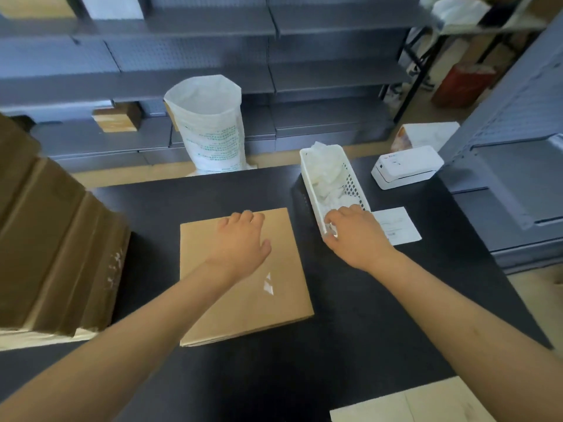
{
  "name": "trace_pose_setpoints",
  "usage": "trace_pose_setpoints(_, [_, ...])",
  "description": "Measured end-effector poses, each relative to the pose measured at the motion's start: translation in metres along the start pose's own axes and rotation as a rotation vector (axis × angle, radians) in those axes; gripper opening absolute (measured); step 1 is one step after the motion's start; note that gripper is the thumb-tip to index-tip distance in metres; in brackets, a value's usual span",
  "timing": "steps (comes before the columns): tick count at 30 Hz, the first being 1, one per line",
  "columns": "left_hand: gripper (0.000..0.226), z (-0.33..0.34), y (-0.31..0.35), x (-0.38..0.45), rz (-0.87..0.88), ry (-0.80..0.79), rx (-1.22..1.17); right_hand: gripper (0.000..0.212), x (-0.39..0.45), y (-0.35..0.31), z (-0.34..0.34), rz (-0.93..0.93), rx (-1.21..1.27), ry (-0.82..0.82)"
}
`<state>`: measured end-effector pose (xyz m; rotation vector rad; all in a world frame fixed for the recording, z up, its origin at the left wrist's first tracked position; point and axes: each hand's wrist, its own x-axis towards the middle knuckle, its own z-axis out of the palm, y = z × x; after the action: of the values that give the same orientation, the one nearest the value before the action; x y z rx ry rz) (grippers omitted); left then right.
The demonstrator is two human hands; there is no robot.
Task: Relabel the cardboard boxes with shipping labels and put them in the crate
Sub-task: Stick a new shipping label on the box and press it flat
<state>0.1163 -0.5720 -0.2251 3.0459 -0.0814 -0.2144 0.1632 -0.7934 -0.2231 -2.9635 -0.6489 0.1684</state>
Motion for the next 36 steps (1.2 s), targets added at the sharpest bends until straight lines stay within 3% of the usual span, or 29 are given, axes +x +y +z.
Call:
trace_pose_setpoints(18, [0.045, 0.014, 0.240, 0.070, 0.005, -0.001, -0.023, 0.031, -0.059, 0.235, -0.027, 0.052, -0.108, -0.116])
trace_pose_setpoints(36, [0.037, 0.093, 0.290, 0.138, 0.171, -0.228, -0.086, 0.033, -0.026, 0.270, 0.041, 0.119, 0.019, -0.272])
